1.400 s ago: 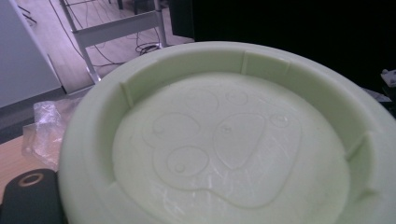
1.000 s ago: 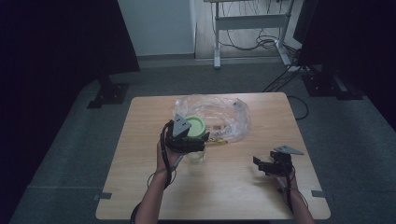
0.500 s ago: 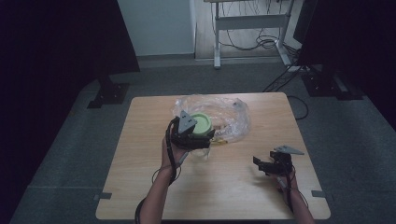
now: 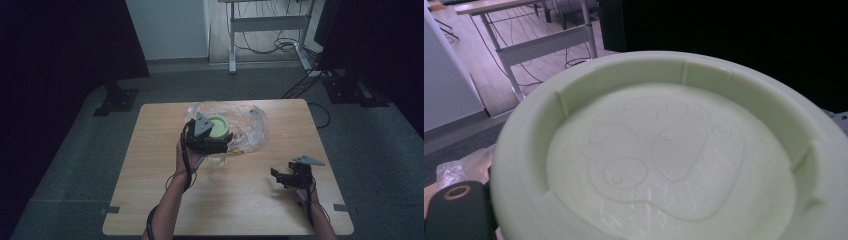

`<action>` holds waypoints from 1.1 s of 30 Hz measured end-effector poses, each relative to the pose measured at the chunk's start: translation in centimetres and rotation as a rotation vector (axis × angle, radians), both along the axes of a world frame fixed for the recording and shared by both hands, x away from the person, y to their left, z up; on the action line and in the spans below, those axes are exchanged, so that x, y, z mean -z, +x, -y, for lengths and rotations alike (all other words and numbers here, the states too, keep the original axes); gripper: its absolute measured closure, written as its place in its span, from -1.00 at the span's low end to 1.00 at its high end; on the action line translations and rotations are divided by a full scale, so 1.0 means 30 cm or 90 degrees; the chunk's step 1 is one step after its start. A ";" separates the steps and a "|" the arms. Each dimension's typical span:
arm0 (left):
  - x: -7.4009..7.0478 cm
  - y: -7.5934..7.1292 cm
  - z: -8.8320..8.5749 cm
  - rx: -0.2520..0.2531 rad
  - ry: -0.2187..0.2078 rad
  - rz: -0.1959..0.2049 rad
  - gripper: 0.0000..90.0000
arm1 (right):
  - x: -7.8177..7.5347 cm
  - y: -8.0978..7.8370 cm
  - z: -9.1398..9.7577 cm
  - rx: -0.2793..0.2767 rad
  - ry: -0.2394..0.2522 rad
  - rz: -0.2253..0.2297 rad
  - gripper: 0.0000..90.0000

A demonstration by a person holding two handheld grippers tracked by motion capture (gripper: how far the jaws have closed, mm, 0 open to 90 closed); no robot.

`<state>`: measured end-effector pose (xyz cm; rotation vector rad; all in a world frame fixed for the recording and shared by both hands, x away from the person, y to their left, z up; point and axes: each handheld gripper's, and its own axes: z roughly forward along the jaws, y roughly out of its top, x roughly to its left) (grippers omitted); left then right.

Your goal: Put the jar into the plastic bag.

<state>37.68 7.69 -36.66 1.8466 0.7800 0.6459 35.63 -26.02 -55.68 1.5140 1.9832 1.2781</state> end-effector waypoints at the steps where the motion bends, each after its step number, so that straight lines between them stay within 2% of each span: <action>1: 0.000 0.004 0.001 0.000 -0.001 0.000 -0.76 | 0.000 0.000 0.000 0.000 0.000 0.000 -0.76; 19: -0.013 0.061 0.028 -0.006 -0.013 0.002 -0.76 | 0.000 0.002 -0.002 -0.003 -0.003 0.001 -0.76; 33: -0.031 0.101 0.054 -0.004 -0.010 0.011 -0.76 | 0.000 0.003 -0.006 -0.004 -0.008 0.000 -0.76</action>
